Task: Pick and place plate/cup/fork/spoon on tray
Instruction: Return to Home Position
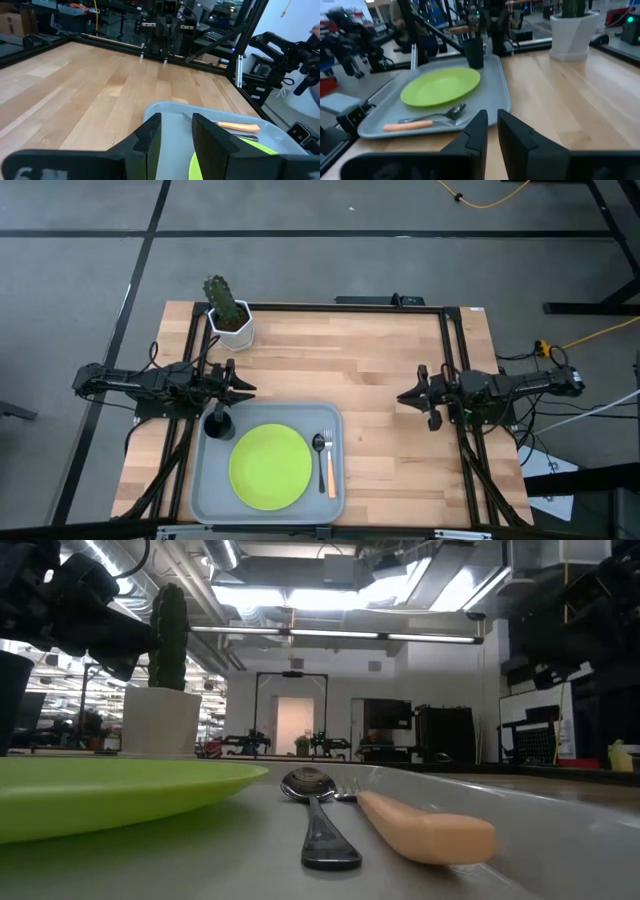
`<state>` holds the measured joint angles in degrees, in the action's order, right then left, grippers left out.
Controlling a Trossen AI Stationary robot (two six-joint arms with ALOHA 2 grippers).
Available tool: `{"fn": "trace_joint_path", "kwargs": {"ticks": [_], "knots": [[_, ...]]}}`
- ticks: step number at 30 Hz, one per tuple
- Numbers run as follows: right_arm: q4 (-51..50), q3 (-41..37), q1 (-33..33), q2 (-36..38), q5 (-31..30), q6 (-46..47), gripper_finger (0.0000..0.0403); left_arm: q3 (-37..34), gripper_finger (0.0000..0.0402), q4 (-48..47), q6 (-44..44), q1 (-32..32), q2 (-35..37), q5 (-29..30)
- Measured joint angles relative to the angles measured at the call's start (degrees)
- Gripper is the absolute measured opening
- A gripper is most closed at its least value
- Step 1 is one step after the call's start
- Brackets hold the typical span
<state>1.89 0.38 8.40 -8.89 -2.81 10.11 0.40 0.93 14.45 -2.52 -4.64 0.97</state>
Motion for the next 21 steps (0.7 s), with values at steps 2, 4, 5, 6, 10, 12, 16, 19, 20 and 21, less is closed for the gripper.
{"fn": "trace_joint_path", "kwargs": {"ticks": [2,4,5,6,10,12,16,19,20,21], "knots": [[0.02,0.01,0.0,0.91,0.0,0.08,0.0048,0.0,0.0102,0.0,-0.01,0.0,0.0,0.0],[0.02,0.01,-0.03,1.18,0.0,0.04,0.0048,0.0,0.0102,0.0,0.01,0.0,0.02,0.0],[-0.01,0.01,-0.15,1.18,0.02,0.03,0.0048,0.0,0.0102,0.0,0.01,-0.02,0.0,0.0],[-0.02,0.01,-0.39,1.18,0.04,0.06,0.0048,0.0,0.0102,0.0,0.01,-0.02,0.0,0.0],[0.13,0.01,-1.22,2.72,-0.04,0.03,0.0048,0.0,0.0102,0.0,0.01,0.0,0.0,0.0],[0.27,0.01,-1.22,4.55,-0.04,0.06,0.0048,0.0,0.0102,0.0,0.01,-0.01,0.0,0.0],[0.2,0.01,-1.22,8.92,-0.04,0.35,0.0048,0.0,0.0102,0.0,0.01,-0.02,0.0,0.02],[1.14,0.05,-1.22,8.85,-0.42,3.6,0.0048,0.0,0.0102,0.0,0.0,-0.01,0.01,0.0],[1.15,0.05,-1.22,8.87,-0.56,5.28,0.0048,0.0,0.0102,-0.01,0.01,0.0,0.02,0.0],[0.57,0.05,-1.22,8.88,-0.52,6.67,0.0048,0.0,0.0102,0.0,0.0,-0.01,0.02,0.0]]}}
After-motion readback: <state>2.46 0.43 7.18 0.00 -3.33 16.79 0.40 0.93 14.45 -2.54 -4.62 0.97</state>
